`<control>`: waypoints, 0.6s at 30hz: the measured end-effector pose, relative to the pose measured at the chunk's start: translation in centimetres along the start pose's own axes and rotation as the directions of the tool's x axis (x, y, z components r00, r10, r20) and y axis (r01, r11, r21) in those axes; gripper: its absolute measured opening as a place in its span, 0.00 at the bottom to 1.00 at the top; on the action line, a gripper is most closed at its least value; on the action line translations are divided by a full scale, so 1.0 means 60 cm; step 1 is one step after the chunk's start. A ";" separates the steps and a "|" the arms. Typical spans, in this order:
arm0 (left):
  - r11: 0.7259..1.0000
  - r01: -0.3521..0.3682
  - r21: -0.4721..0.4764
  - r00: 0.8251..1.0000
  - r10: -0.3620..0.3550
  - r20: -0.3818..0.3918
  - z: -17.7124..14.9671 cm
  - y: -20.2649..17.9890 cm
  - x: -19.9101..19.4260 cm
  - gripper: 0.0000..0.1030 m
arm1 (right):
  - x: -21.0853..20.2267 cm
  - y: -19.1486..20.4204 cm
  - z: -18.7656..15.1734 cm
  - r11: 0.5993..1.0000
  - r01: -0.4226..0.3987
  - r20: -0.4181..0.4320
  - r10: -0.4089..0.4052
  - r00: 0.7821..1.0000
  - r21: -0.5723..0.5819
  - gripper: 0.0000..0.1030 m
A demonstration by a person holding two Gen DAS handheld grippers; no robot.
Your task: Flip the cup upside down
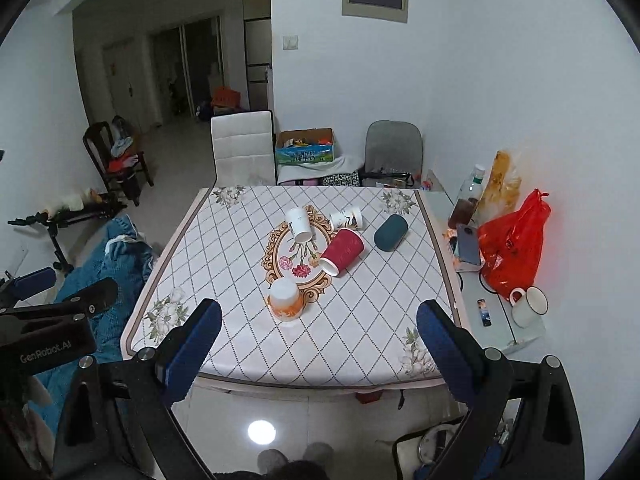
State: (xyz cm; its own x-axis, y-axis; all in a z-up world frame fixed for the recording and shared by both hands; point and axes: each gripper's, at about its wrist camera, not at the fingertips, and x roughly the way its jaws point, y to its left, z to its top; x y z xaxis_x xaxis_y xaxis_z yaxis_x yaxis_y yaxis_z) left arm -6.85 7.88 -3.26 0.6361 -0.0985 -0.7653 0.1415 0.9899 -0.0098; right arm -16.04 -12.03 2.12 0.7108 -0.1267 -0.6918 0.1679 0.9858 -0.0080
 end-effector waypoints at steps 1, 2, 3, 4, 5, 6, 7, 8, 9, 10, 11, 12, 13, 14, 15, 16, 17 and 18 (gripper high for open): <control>1.000 0.000 -0.002 1.000 0.000 0.003 -0.002 0.000 -0.005 0.99 | -0.006 -0.001 0.000 1.000 -0.005 0.003 0.005 1.000 -0.003 0.97; 1.000 -0.005 -0.009 1.000 0.005 0.005 -0.006 0.000 -0.011 0.99 | -0.014 -0.002 -0.002 1.000 -0.010 0.005 0.010 1.000 -0.006 0.97; 1.000 -0.004 -0.014 1.000 0.004 0.003 -0.008 0.001 -0.016 0.99 | -0.021 -0.002 -0.004 1.000 -0.011 0.005 0.011 1.000 -0.008 0.97; 1.000 0.001 -0.018 1.000 -0.001 0.000 -0.010 0.002 -0.019 0.99 | -0.026 -0.003 -0.004 1.000 -0.012 0.002 0.012 1.000 -0.009 0.97; 1.000 0.004 -0.021 1.000 -0.004 -0.001 -0.013 0.002 -0.024 0.99 | -0.031 -0.004 -0.005 1.000 -0.013 0.001 0.013 1.000 -0.012 0.97; 1.000 0.001 -0.018 1.000 -0.001 0.002 -0.015 0.001 -0.028 0.99 | -0.031 -0.005 -0.004 1.000 -0.012 0.002 0.012 1.000 -0.016 0.97; 1.000 0.001 -0.014 1.000 -0.001 0.003 -0.017 0.000 -0.031 0.99 | -0.035 -0.006 -0.005 1.000 -0.009 0.003 0.009 1.000 -0.018 0.97; 1.000 0.000 -0.011 1.000 0.000 0.004 -0.019 -0.002 -0.034 0.99 | -0.036 -0.008 -0.006 1.000 -0.006 0.001 0.006 1.000 -0.018 0.97; 1.000 -0.002 -0.010 1.000 0.002 0.005 -0.021 -0.004 -0.037 0.99 | -0.039 -0.011 -0.007 1.000 -0.009 -0.003 0.009 1.000 -0.013 0.97; 1.000 0.002 -0.012 1.000 -0.002 0.004 -0.021 -0.004 -0.036 0.99 | -0.033 -0.015 -0.005 1.000 -0.013 -0.007 0.013 1.000 -0.009 0.97; 1.000 0.003 -0.011 1.000 -0.003 0.003 -0.023 -0.006 -0.038 0.99 | -0.031 -0.017 -0.004 1.000 -0.013 -0.010 0.012 1.000 -0.008 0.97; 1.000 0.004 -0.011 1.000 -0.004 0.004 -0.025 -0.006 -0.041 0.99 | -0.029 -0.019 -0.003 1.000 -0.007 -0.011 0.007 1.000 -0.010 0.97; 1.000 0.004 -0.010 1.000 -0.004 0.005 -0.027 -0.007 -0.044 0.99 | -0.031 -0.020 -0.004 1.000 -0.004 -0.010 0.003 1.000 -0.012 0.97; 1.000 0.003 -0.009 1.000 -0.003 0.006 -0.029 -0.008 -0.045 0.99 | -0.029 -0.021 -0.004 1.000 -0.003 -0.011 0.003 1.000 -0.013 0.97; 1.000 0.003 -0.009 1.000 -0.003 0.005 -0.028 -0.007 -0.044 0.99 | -0.025 -0.023 -0.003 1.000 -0.005 -0.015 0.004 1.000 -0.014 0.97; 1.000 0.003 -0.007 1.000 -0.003 0.004 -0.029 -0.008 -0.046 0.99 | -0.025 -0.024 -0.004 1.000 -0.004 -0.019 0.004 1.000 -0.014 0.97; 1.000 0.003 -0.006 1.000 -0.003 0.003 -0.032 -0.009 -0.048 0.99 | -0.025 -0.026 -0.006 1.000 -0.004 -0.021 0.004 1.000 -0.013 0.97; 1.000 0.002 -0.005 1.000 -0.002 0.006 -0.031 -0.010 -0.048 0.99 | -0.019 -0.027 -0.005 1.000 -0.003 -0.023 0.002 1.000 -0.013 0.97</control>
State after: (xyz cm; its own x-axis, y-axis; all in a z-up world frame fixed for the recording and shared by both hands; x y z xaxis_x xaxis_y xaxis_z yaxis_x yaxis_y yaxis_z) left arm -10.20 7.77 -2.26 0.6404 -0.1009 -0.7614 0.1389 0.9902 -0.0144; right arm -17.30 -13.43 2.70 0.6951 -0.1219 -0.7085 0.1569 0.9875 -0.0159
